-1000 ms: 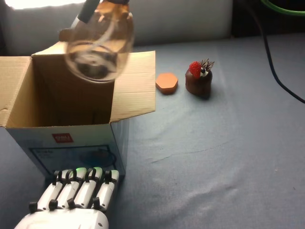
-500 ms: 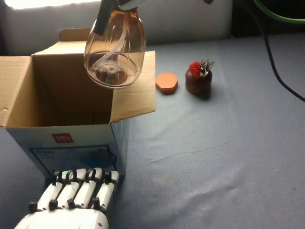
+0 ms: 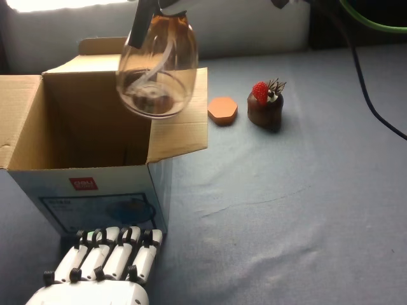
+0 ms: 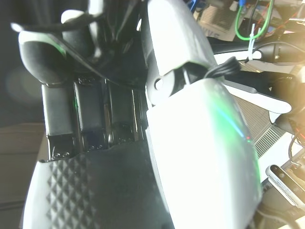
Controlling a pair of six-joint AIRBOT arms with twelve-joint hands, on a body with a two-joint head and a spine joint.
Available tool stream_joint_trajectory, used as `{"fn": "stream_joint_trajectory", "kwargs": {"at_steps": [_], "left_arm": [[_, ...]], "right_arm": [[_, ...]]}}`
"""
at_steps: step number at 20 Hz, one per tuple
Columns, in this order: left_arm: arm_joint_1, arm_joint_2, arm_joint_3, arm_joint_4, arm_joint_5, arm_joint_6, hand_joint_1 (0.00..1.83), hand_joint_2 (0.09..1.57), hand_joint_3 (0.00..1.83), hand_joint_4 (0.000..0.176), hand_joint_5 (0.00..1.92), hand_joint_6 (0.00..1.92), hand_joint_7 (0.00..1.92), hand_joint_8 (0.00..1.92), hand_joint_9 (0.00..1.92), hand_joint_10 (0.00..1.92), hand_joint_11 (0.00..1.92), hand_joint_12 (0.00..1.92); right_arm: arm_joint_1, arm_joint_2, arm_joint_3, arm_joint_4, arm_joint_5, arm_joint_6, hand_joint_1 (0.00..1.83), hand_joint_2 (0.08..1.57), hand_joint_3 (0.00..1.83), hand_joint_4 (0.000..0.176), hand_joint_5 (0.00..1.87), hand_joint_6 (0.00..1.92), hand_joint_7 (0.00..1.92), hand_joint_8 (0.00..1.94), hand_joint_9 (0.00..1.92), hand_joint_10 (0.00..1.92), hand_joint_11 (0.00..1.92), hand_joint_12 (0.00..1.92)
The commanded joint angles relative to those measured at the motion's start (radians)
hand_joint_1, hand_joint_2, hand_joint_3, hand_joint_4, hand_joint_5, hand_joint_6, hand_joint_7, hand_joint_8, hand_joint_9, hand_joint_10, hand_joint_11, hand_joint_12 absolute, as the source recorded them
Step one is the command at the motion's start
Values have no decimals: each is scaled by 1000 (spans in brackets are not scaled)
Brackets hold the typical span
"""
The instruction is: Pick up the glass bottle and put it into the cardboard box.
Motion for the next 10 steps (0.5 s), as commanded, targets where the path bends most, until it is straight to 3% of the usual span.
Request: {"fn": "stream_joint_trajectory", "kwargs": {"at_steps": [1, 8, 10], "left_arm": [[-2, -2, 3, 88, -64, -2, 53, 1327, 0, 0, 65, 3, 51, 2, 42, 5, 0, 245], [-4, -2, 0, 88, -64, -2, 58, 1327, 0, 0, 58, 0, 44, 0, 24, 0, 0, 156], [-4, -1, 0, 88, -64, -8, 63, 1328, 0, 0, 57, 0, 42, 0, 23, 0, 0, 152]], "right_arm": [[16, 7, -2, 102, 18, 0, 1233, 925, 449, 0, 839, 1212, 1050, 1113, 1042, 1304, 917, 1683], [-11, 6, 5, 119, 20, -31, 1232, 925, 484, 0, 795, 1284, 1037, 1147, 1029, 1305, 904, 1681], [-19, 6, 4, 172, 30, -61, 1232, 925, 484, 0, 792, 1293, 1038, 1139, 1028, 1303, 905, 1679]]}}
